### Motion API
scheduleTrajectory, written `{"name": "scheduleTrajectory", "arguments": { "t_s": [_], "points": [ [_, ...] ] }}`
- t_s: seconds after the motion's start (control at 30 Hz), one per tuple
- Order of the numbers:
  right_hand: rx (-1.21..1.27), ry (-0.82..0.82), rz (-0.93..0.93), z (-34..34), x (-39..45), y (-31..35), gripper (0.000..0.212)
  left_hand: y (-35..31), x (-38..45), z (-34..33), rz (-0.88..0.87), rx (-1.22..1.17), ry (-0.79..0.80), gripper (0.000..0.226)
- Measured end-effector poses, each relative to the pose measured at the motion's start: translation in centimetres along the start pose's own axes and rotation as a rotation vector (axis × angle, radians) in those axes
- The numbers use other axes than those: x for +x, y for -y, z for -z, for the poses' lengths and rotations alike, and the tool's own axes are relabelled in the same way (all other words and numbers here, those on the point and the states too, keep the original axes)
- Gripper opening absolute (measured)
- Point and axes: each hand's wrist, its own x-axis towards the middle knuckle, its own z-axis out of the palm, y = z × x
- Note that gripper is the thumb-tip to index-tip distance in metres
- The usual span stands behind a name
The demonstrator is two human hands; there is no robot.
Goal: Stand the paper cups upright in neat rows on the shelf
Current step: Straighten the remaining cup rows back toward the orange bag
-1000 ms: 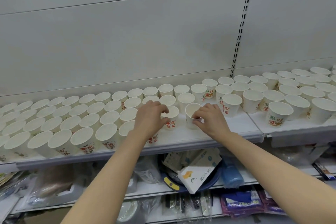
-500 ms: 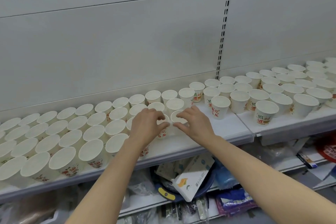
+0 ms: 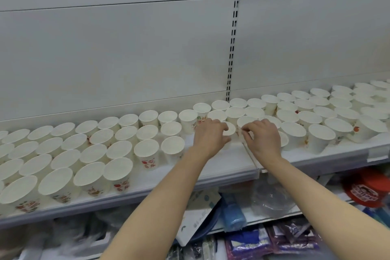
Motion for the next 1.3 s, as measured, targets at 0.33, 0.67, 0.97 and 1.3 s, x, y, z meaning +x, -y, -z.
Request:
{"name": "scheduleTrajectory", "arguments": {
  "t_s": [0.33,0.67,0.97,1.3],
  "points": [
    [-0.212,0.240,0.093,-0.5,2.5,-3.1,0.011,-1.2,-1.9,0.0,0.085,0.041,-0.149,0.010],
    [0.147,0.174,-0.009,1.3,1.8,0.1,0.003,6.3,-13.1,7.4,0.394,-0.292,-0.209,0.007],
    [0.406,0.259,0.020,1.1,-1.7,5.9,0.006,10.2,-17.3,9.4,0.404,-0.301,-0.133,0.007],
    [0.322,0.268,0.012,0.7,-3.3,9.5,0.002,13.7,-18.3,9.5,0.293,-0.109,-0.044,0.004]
  ]
}}
